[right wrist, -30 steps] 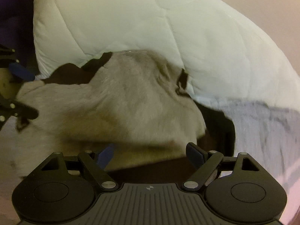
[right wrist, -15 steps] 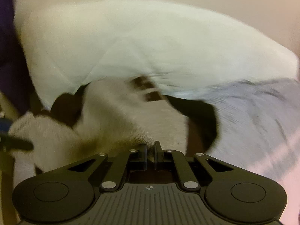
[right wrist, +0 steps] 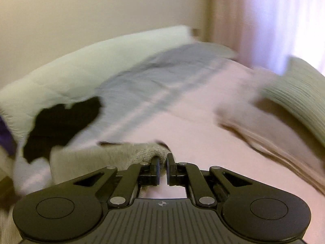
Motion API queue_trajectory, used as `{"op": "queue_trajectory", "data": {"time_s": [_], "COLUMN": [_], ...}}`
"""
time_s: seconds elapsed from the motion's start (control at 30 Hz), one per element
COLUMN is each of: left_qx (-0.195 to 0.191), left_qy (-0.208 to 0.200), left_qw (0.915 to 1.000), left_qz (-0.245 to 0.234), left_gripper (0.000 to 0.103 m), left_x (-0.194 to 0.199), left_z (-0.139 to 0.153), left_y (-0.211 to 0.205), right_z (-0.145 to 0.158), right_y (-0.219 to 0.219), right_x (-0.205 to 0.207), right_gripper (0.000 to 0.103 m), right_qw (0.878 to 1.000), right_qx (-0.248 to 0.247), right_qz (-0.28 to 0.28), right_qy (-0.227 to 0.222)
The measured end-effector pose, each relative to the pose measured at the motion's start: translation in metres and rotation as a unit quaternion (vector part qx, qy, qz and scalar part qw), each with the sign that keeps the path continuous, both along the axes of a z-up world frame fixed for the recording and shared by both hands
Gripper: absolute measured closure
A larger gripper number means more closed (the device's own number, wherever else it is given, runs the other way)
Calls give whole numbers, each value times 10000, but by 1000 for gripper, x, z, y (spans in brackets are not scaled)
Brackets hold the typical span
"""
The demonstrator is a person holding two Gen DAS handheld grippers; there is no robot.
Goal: Fold large clothes
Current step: 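Lift the sweater with both grippers and carry it over the open bed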
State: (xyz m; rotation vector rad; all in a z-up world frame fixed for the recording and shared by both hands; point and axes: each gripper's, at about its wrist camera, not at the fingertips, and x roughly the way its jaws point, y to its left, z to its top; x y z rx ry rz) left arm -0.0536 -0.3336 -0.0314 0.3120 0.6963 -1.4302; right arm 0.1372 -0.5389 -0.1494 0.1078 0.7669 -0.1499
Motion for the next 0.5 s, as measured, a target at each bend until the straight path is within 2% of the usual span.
{"op": "queue_trajectory", "data": {"time_s": [0.07, 0.1, 0.17, 0.23, 0.27, 0.33, 0.43, 0.5], "left_qx": [185, 250, 449, 682, 835, 1112, 1395, 1438], "left_qy": [345, 479, 412, 234, 147, -116, -811, -1403], "left_qw": [9985, 9971, 9957, 9946, 9936, 9906, 9808, 9680], "left_qz": [-371, -542, -704, -752, -749, -791, -1100, -1505], "left_gripper": [79, 77, 73, 70, 69, 65, 51, 48], "left_x": [-25, -33, -45, -44, -42, -38, -21, -6], "left_z": [-15, -23, -37, -53, -62, -79, -120, -151], "left_y": [-40, -52, -67, -77, -80, -85, -90, -102], "right_z": [-9, -11, -16, -19, -23, -36, -65, -87], "right_y": [-47, -66, -98, -112, -114, -113, -91, -71], "right_x": [-41, -62, -105, -146, -167, -199, -239, -249], "right_gripper": [100, 98, 91, 71, 67, 55, 50, 47], "right_qw": [9978, 9944, 9857, 9766, 9720, 9626, 9459, 9326], "right_qx": [-35, -103, -80, 17, 112, 298, 691, 984], "right_qz": [-656, -1043, -1664, -2138, -2332, -2673, -3130, -3407], "right_qy": [105, 152, 238, 250, 258, 334, 497, 668]}}
